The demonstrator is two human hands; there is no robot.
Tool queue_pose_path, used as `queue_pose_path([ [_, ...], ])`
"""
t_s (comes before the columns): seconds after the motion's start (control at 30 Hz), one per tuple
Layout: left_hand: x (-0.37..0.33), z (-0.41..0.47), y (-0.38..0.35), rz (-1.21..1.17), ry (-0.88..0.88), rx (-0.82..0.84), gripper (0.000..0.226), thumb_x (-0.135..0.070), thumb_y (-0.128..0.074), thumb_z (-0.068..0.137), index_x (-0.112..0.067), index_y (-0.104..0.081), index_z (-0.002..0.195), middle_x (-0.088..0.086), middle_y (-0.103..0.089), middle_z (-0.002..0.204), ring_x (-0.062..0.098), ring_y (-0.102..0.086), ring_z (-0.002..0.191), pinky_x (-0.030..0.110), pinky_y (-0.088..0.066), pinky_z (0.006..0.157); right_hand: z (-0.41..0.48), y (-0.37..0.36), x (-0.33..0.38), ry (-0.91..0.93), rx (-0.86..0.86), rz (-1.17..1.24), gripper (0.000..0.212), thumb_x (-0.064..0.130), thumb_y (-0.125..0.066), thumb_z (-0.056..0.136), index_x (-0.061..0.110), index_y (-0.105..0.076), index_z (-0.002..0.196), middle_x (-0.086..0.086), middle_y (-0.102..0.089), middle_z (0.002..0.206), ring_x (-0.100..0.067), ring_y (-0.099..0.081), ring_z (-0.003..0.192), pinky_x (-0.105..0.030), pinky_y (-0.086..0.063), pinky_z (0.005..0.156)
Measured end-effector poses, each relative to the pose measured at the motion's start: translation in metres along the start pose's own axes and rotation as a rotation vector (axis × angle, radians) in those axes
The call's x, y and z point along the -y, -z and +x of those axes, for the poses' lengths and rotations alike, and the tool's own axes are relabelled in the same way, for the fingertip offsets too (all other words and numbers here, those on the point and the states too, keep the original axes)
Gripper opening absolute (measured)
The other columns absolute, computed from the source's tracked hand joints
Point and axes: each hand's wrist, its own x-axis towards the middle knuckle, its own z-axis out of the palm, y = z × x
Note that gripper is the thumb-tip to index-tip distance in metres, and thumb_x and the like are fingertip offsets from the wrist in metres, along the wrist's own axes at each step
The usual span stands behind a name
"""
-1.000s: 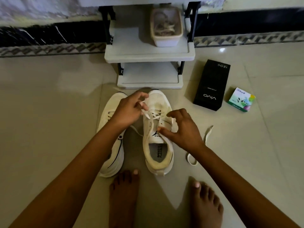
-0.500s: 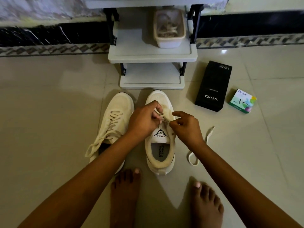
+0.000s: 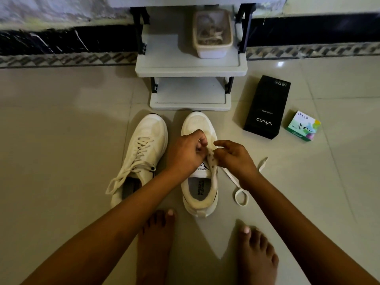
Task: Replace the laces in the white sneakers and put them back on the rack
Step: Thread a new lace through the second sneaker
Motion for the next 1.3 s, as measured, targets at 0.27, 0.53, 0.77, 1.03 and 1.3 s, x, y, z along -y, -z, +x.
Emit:
queue_pose_path([
  [0.27,0.006,0.001,0.009,-0.158,0.040,0.092,0.017,-0.005,-0.067,0.082,-0.014,-0.061,0.095,-0.006,-0.062,0.093,0.009,-0.060,0.091,0.013,-0.048,0.080,0.005,-0.007,-0.004,0.237,-0.038,-0.237,0.005,0.010,-0.065,0.087,0.014,-0.065,0.084,-0.004,-0.067,0.083,-0.017,-0.062,0.073,-0.008,-0.043,0.062],
  [0.53,0.016,0.010,0.037,0.015,0.183,0.409,0.074,-0.043,-0.067,0.082,-0.019,-0.035,0.144,0.002,-0.045,0.144,0.019,-0.045,0.128,0.023,-0.033,0.094,0.002,0.004,0.016,0.274,-0.057,-0.192,0.011,0.011,-0.045,0.097,0.009,-0.055,0.093,-0.001,-0.062,0.091,-0.013,-0.057,0.084,-0.001,-0.039,0.062],
  [0.77,0.013,0.015,0.045,0.049,0.198,0.567,0.082,-0.046,-0.065,0.082,-0.020,-0.024,0.148,0.001,-0.036,0.150,0.018,-0.040,0.132,0.024,-0.031,0.100,-0.005,0.027,0.065,0.234,0.002,0.246,0.013,0.018,-0.036,0.101,0.014,-0.047,0.095,0.003,-0.054,0.077,-0.007,-0.056,0.069,-0.024,-0.052,0.068],
  [1.03,0.016,0.011,0.045,-0.022,0.221,0.615,0.094,-0.041,-0.072,0.077,-0.024,-0.016,0.150,-0.001,-0.032,0.152,0.018,-0.035,0.135,0.021,-0.028,0.096,0.004,0.000,0.019,0.274,0.104,-0.829,0.029,0.025,-0.050,0.096,0.009,-0.056,0.119,-0.011,-0.059,0.115,-0.024,-0.057,0.100,-0.022,-0.038,0.072],
  [1.3,0.018,0.011,0.044,-0.038,0.201,0.601,0.092,-0.041,-0.073,0.076,-0.024,-0.019,0.149,-0.001,-0.036,0.149,0.017,-0.038,0.133,0.022,-0.029,0.097,-0.004,0.018,0.051,0.178,0.258,-0.169,0.018,0.024,-0.038,0.100,0.013,-0.053,0.098,-0.001,-0.053,0.094,-0.012,-0.051,0.085,-0.021,-0.040,0.073],
])
